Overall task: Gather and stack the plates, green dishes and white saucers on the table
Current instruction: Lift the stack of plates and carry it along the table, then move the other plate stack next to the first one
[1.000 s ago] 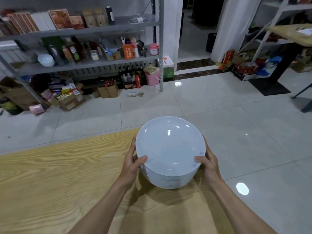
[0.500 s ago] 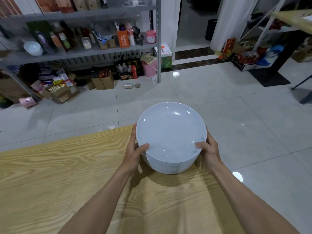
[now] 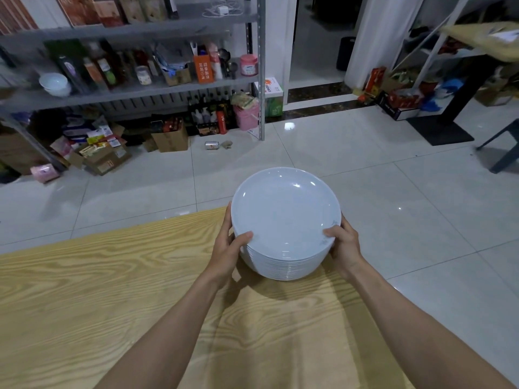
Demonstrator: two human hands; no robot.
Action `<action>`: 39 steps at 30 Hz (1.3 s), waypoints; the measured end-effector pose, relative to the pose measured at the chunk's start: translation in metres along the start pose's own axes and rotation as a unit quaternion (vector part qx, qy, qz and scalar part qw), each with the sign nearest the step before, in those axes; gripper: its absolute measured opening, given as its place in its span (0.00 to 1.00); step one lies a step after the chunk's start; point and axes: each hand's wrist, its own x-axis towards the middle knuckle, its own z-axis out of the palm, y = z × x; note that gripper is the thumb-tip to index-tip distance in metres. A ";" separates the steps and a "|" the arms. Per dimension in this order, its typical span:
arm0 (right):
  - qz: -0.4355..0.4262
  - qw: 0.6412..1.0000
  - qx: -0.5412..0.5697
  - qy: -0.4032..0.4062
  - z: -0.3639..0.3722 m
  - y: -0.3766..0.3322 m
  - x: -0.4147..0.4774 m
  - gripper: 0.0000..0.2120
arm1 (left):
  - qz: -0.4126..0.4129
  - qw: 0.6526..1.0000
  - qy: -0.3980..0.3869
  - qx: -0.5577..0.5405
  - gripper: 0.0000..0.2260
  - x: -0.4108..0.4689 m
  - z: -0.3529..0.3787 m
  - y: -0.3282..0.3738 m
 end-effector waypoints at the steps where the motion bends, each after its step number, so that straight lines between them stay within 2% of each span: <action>1: 0.010 1.000 0.003 0.004 0.002 -0.001 -0.002 0.33 | -0.007 1.000 0.005 -0.002 0.34 -0.001 0.001 0.001; 5: 0.043 0.999 0.007 0.027 0.012 -0.011 -0.016 0.29 | -0.036 0.999 0.019 0.002 0.29 -0.006 0.003 0.009; 10: 0.031 0.997 -0.051 0.040 0.025 -0.015 -0.043 0.17 | -0.079 0.994 0.066 0.033 0.23 -0.022 0.000 0.018; 13: 0.034 0.994 -0.084 0.053 0.029 -0.009 -0.070 0.22 | -0.100 0.990 0.065 0.078 0.23 -0.049 0.001 0.018; 16: 0.048 0.989 -0.104 0.090 0.034 -0.005 -0.099 0.26 | -0.095 0.981 0.032 0.169 0.24 -0.080 -0.001 0.022; 19: 0.054 0.977 -0.174 0.116 0.042 0.000 -0.129 0.25 | -0.066 0.953 0.014 0.295 0.23 -0.108 -0.010 0.034; 22: 0.037 0.954 -0.284 0.085 0.057 -0.001 -0.159 0.24 | -0.028 0.893 -0.001 0.449 0.24 -0.136 -0.027 0.049; 25: 0.014 0.901 -0.433 -0.017 0.084 -0.012 -0.190 0.28 | -0.006 0.820 -0.001 0.573 0.26 -0.167 -0.048 0.069; 28: -0.061 0.811 -0.575 -0.087 0.117 -0.027 -0.224 0.34 | -0.010 0.771 0.003 0.637 0.29 -0.201 -0.070 0.088; 31: -0.130 0.729 -0.662 -0.119 0.154 -0.035 -0.269 0.36 | -0.012 0.759 0.018 0.651 0.29 -0.248 -0.097 0.105; 33: -0.140 0.693 -0.695 -0.130 0.176 -0.036 -0.301 0.36 | -0.006 0.756 0.028 0.654 0.30 -0.280 -0.116 0.112; 39: -0.167 0.661 -0.716 -0.149 0.229 -0.021 -0.388 0.37 | -0.003 0.752 0.054 0.657 0.30 -0.368 -0.168 0.125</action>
